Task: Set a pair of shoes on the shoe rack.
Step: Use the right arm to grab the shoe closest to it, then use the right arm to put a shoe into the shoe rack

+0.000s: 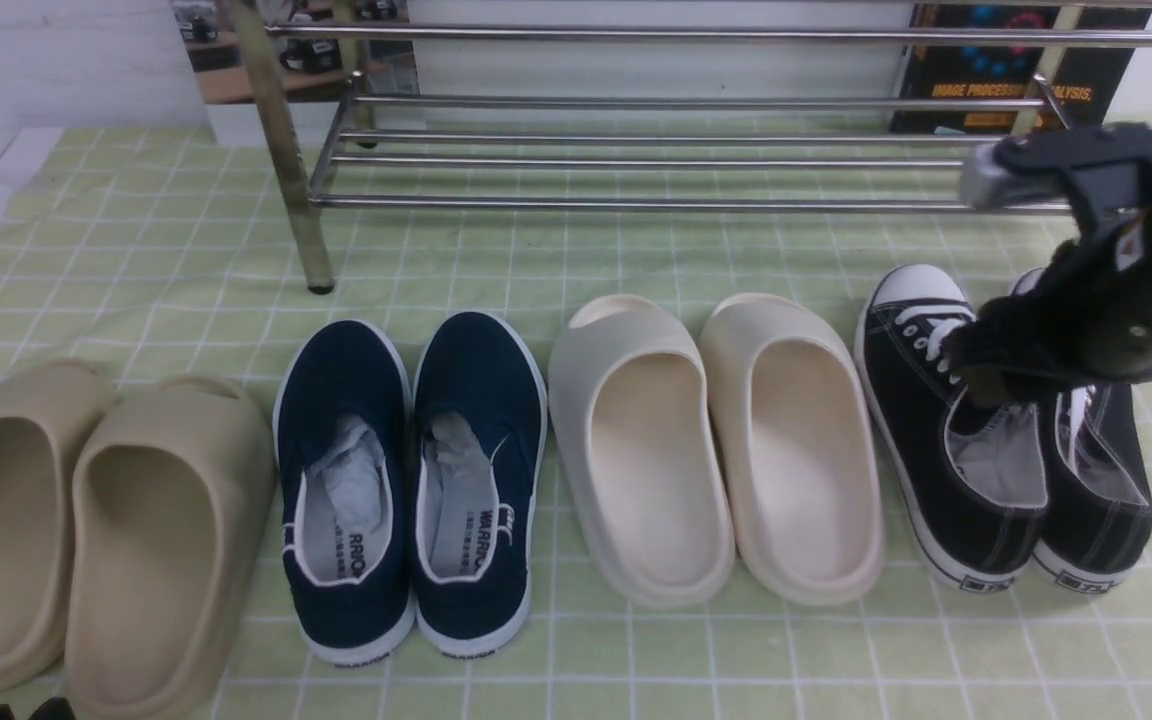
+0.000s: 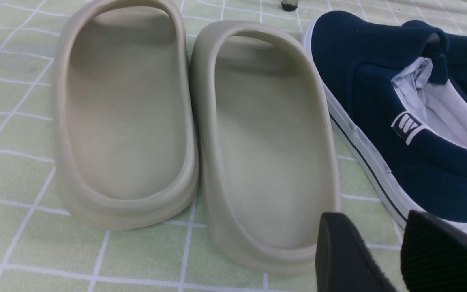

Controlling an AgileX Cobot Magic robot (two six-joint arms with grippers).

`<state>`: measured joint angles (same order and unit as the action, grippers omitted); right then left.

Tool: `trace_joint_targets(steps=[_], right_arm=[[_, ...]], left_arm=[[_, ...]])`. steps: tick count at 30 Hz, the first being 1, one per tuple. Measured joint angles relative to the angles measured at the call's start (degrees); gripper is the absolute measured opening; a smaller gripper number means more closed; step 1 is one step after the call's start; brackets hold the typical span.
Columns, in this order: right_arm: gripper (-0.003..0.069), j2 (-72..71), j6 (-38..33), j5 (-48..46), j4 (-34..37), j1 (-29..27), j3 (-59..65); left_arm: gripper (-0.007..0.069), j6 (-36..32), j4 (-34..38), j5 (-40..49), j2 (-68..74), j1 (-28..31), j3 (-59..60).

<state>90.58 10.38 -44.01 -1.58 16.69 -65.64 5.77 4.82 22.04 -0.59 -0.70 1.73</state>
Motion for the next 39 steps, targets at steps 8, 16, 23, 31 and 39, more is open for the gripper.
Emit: trace_joint_targets(steps=[8, 16, 23, 31, 39], right_arm=[[0.0387, 10.82, 1.73, 9.02, 2.34, 0.11, -0.32], [0.0013, 13.52, 4.13, 9.14, 2.72, 0.44, -2.66], [0.0018, 9.29, 3.4, -7.08, 1.57, 0.44, -12.7], [0.0019, 14.09, -1.14, -9.74, 1.26, 0.22, -27.81], [0.002, 31.39, -1.49, -12.09, 0.64, -1.36, -51.37]], left_arm=[[0.0239, 0.0, 0.0, 0.0, 0.0, 0.0, 0.0], [0.0239, 0.0, 0.0, 0.0, 0.0, 0.0, 0.0], [0.0239, 0.0, 0.0, 0.0, 0.0, 0.0, 0.0], [0.0239, 0.0, 0.0, 0.0, 0.0, 0.0, 0.0], [0.0239, 0.0, 0.0, 0.0, 0.0, 0.0, 0.0]])
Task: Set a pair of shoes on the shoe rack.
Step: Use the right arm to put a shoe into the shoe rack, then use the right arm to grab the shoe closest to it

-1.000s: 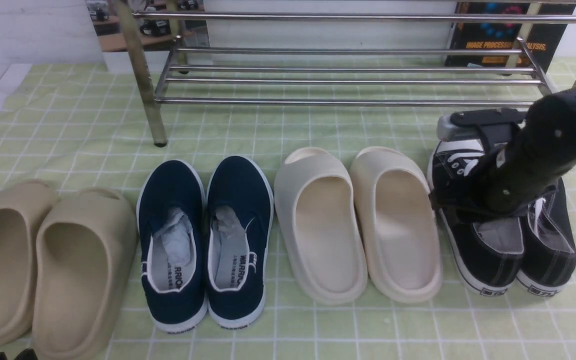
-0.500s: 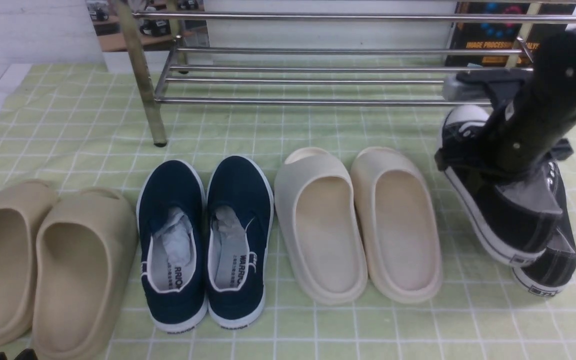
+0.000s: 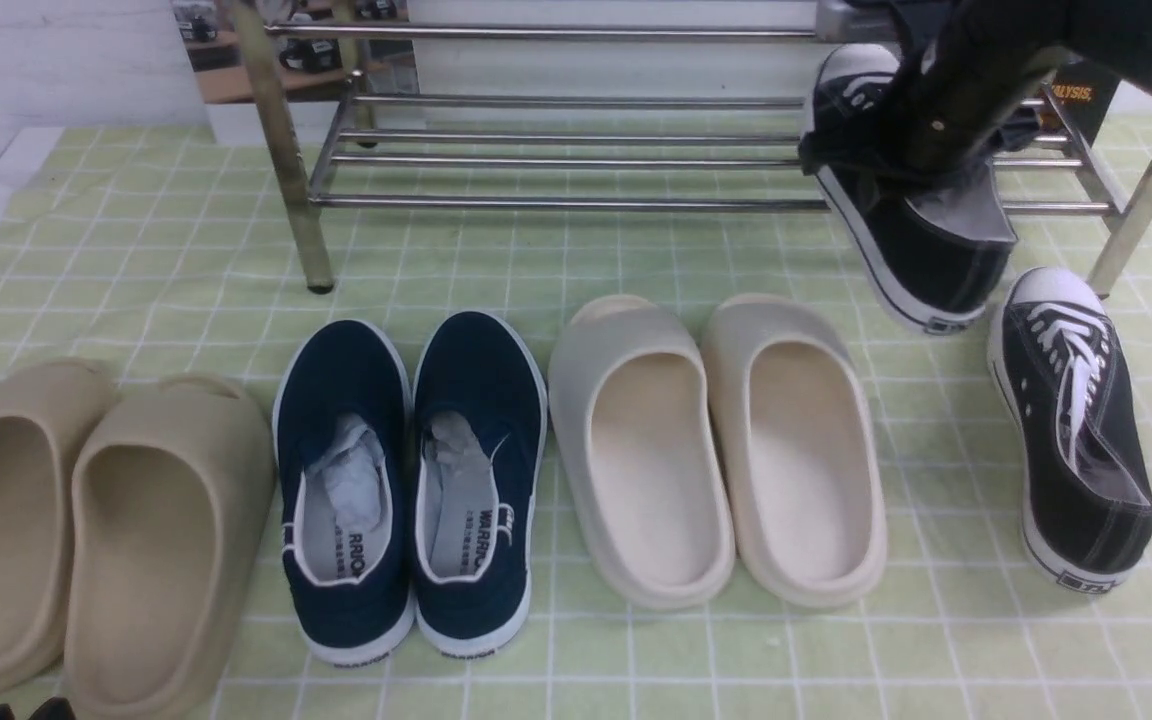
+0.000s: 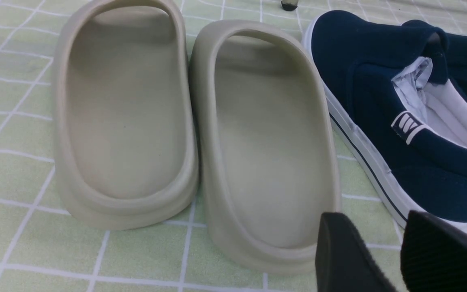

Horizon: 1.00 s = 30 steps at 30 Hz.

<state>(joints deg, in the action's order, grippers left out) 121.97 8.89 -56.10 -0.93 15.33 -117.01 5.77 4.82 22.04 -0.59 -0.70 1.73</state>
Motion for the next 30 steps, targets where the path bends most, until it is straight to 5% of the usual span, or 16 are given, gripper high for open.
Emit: trace_joint_targets(steps=[9, 13, 15, 19, 22, 30], right_arm=[[0.005, 14.18, -2.25, -2.04, -2.49, -1.7, -21.96], [0.0151, 15.18, -3.49, -2.02, -2.63, -1.7, -22.58], [0.0288, 14.45, -3.99, -1.46, -2.57, -1.7, -22.64], [0.0484, 7.93, -4.5, -1.45, -2.36, -1.7, -17.36], [0.0566, 0.69, -4.56, -3.51, -2.6, -1.7, -11.69], [0.0559, -15.23, -0.58, -13.96, -4.5, -6.08, 8.2]], left_arm=[[0.0239, 0.0, 0.0, 0.0, 0.0, 0.0, 0.0], [0.0239, 0.0, 0.0, 0.0, 0.0, 0.0, 0.0], [0.0239, 0.0, 0.0, 0.0, 0.0, 0.0, 0.0], [0.0239, 0.0, -0.04, 0.0, 0.0, 0.0, 0.0], [0.0239, 0.0, -0.04, 0.0, 0.0, 0.0, 0.0], [0.0239, 0.0, -0.04, 0.0, 0.0, 0.0, 0.0]])
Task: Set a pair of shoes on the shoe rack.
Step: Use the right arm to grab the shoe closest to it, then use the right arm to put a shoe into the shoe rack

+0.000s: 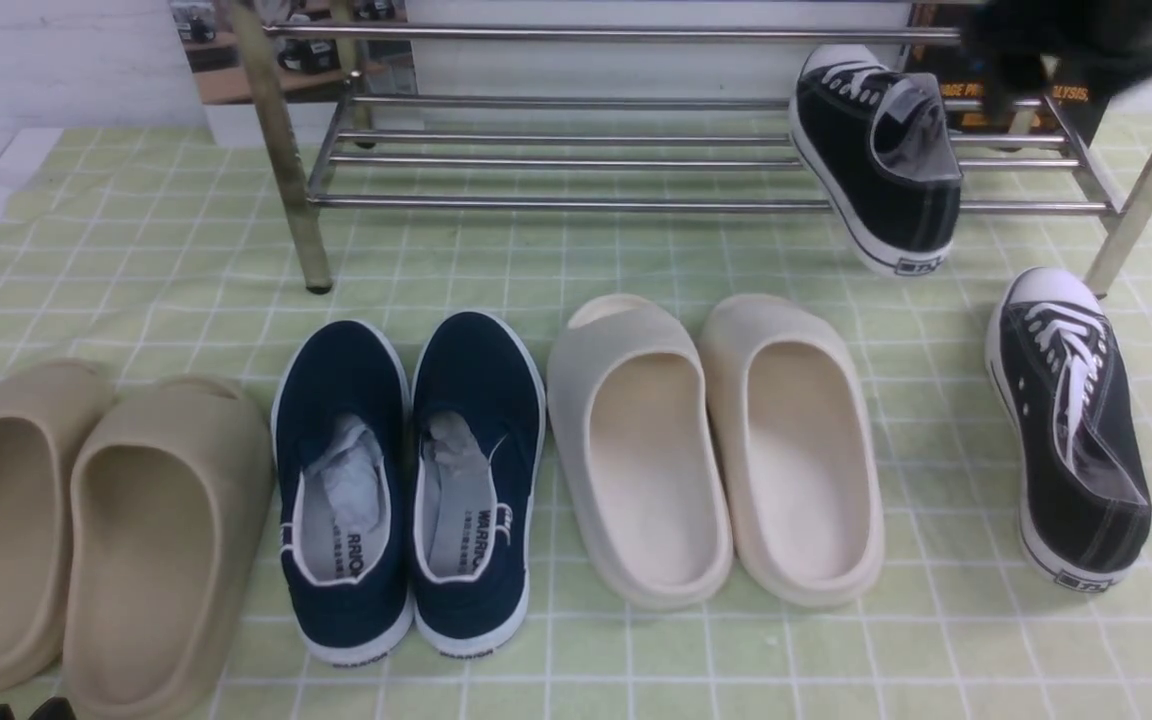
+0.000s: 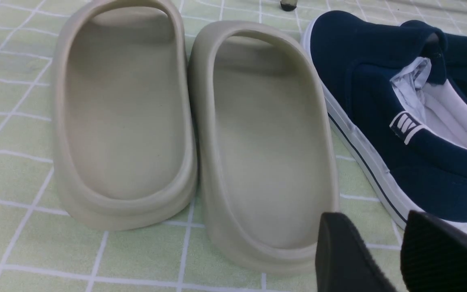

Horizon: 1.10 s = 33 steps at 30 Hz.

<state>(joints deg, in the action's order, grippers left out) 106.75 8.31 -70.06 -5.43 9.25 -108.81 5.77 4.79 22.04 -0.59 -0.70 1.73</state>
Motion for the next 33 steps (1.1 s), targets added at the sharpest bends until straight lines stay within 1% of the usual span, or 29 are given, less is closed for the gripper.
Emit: trace_joint_targets(steps=[3, 5, 6, 7, 8, 9, 11, 15, 16, 17, 19, 20, 21, 22, 23, 24, 28, 31, 33], right_arm=[[0.0536, -0.35, 1.86, 0.05, 0.14, -1.93, 10.33], [0.0518, 0.21, 3.98, 4.18, 1.2, -2.79, 18.85], [0.0517, 0.29, 4.25, 4.68, 1.35, -2.79, 19.44], [0.0511, 0.53, 5.71, 8.01, 2.49, -2.93, 22.96], [0.0509, 0.58, 6.36, 9.82, 2.8, -2.93, 23.79], [0.0506, 0.82, 7.56, 13.61, 3.77, -2.93, 26.24], [0.0503, 1.68, 8.74, 17.3, 4.09, -2.88, 28.23], [0.0475, 4.02, 10.85, 18.04, 0.24, -2.88, 28.93], [0.043, 4.88, 11.68, 18.04, -2.0, -2.88, 29.0], [0.041, 5.08, 11.98, 18.04, -2.38, -2.82, 29.0], [0.0297, 5.08, 11.87, 18.04, -2.73, -2.54, 29.0], [0.0286, 5.08, 11.67, 18.04, -2.73, -2.54, 29.0], [0.0229, 4.87, 10.95, 17.91, -2.55, -2.47, 28.95], [0.0157, 4.31, 9.83, 17.15, -2.75, -2.4, 29.01], [0.0148, 4.16, 9.83, 17.15, -2.8, -2.4, 29.01], [0.0113, 2.72, 8.24, 15.37, -3.54, -2.46, 29.13], [0.0111, -2.45, 6.35, 12.75, -3.9, -2.78, 27.51], [0.0111, -4.1, 5.51, 12.13, -3.9, -2.84, 23.73], [0.0111, -3.24, 4.91, 12.13, -4.07, -2.84, 18.64]], left_arm=[[0.0239, 0.0, 0.0, 0.0, 0.0, 0.0, 0.0], [0.0239, 0.0, 0.0, 0.0, 0.0, 0.0, 0.0], [0.0239, 0.0, 0.0, 0.0, 0.0, 0.0, 0.0], [0.0239, 0.0, 0.0, 0.0, 0.0, 0.0, 0.0], [0.0239, 0.0, 0.0, 0.0, 0.0, 0.0, 0.0], [0.0239, 0.0, 0.0, 0.0, 0.0, 0.0, 0.0], [0.0239, 0.0, 0.0, 0.0, 0.0, 0.0, 0.0], [0.0239, 0.0, 0.0, 0.0, 0.0, 0.0, 0.0], [0.0239, 0.0, 0.0, 0.0, 0.0, 0.0, 0.0], [0.0239, 0.0, 0.0, 0.0, 0.0, 0.0, 0.0], [0.0239, 0.0, 0.0, 0.0, 0.0, 0.0, 0.0], [0.0239, 0.0, 0.0, 0.0, 0.0, 0.0, 0.0], [0.0239, 0.0, 0.0, 0.0, 0.0, 0.0, 0.0], [0.0239, 0.0, 0.0, 0.0, 0.0, 0.0, 0.0], [0.0239, 0.0, 0.0, 0.0, 0.0, 0.0, 0.0], [0.0239, 0.0, 0.0, 0.0, 0.0, 0.0, 0.0], [0.0239, 0.0, 0.0, 0.0, 0.0, 0.0, 0.0], [0.0239, 0.0, 0.0, 0.0, 0.0, 0.0, 0.0], [0.0239, 0.0, 0.0, 0.0, 0.0, 0.0, 0.0]])
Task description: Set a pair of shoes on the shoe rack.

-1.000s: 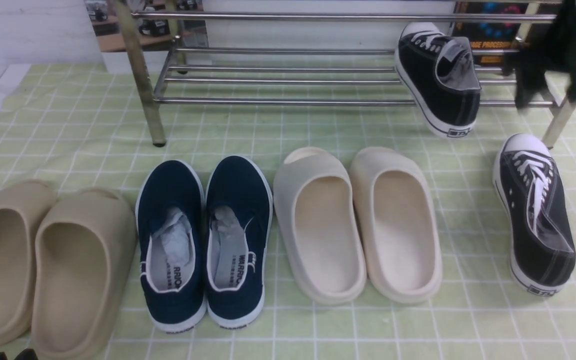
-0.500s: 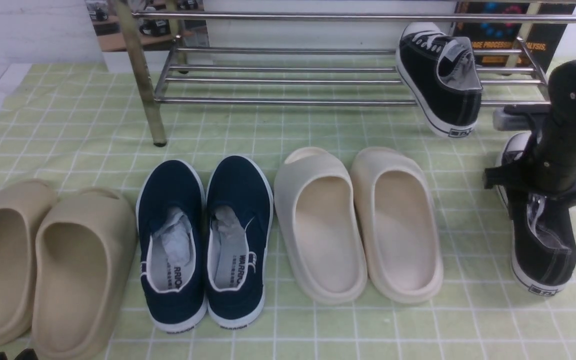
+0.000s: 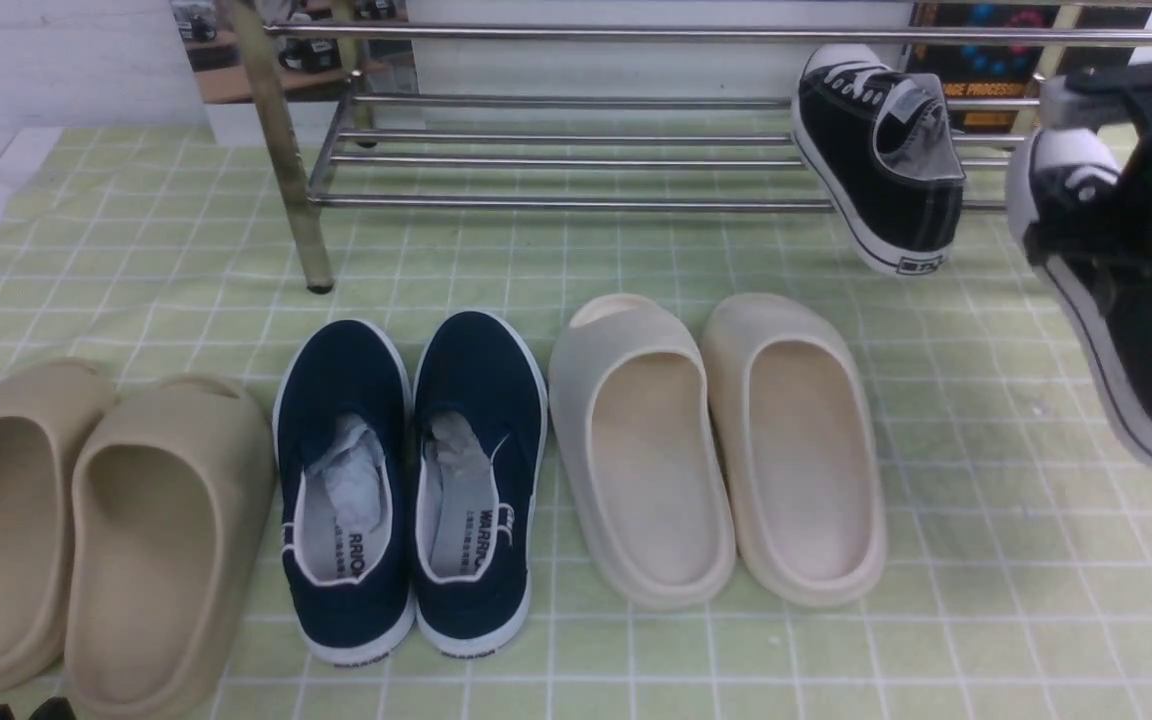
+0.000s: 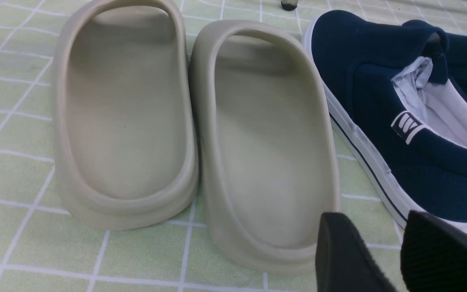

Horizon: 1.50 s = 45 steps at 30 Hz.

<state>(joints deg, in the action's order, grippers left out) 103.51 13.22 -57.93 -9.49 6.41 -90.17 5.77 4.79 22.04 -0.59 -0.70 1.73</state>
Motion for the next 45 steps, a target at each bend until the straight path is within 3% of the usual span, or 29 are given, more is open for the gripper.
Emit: trace_joint_targets(steps=[4, 15, 23, 25, 32, 36, 41, 45], right_arm=[[0.0111, 5.15, -1.17, -0.57, 0.0, 0.0, -8.91], [0.0111, 33.29, -6.67, -7.75, 0.24, -0.05, -48.75], [0.0115, 35.73, -7.33, -6.43, 0.6, -0.05, -52.49], [0.0155, 35.73, -7.33, -6.31, 0.6, -0.05, -52.6], [0.047, 30.63, -8.89, -4.18, 2.53, -0.09, -48.53], [0.054, 24.41, -9.15, -5.31, 3.19, -0.09, -43.59], [0.0512, 15.67, -9.22, -6.76, 4.94, -0.09, -37.42], [0.0325, 3.52, -12.26, -10.08, 11.3, -0.09, -32.24]], left_arm=[[0.0239, 0.0, 0.0, 0.0, 0.0, 0.0, 0.0], [0.0239, 0.0, 0.0, 0.0, 0.0, 0.0, 0.0], [0.0239, 0.0, 0.0, 0.0, 0.0, 0.0, 0.0], [0.0239, 0.0, 0.0, 0.0, 0.0, 0.0, 0.0], [0.0239, 0.0, 0.0, 0.0, 0.0, 0.0, 0.0], [0.0239, 0.0, 0.0, 0.0, 0.0, 0.0, 0.0], [0.0239, 0.0, 0.0, 0.0, 0.0, 0.0, 0.0], [0.0239, 0.0, 0.0, 0.0, 0.0, 0.0, 0.0]])
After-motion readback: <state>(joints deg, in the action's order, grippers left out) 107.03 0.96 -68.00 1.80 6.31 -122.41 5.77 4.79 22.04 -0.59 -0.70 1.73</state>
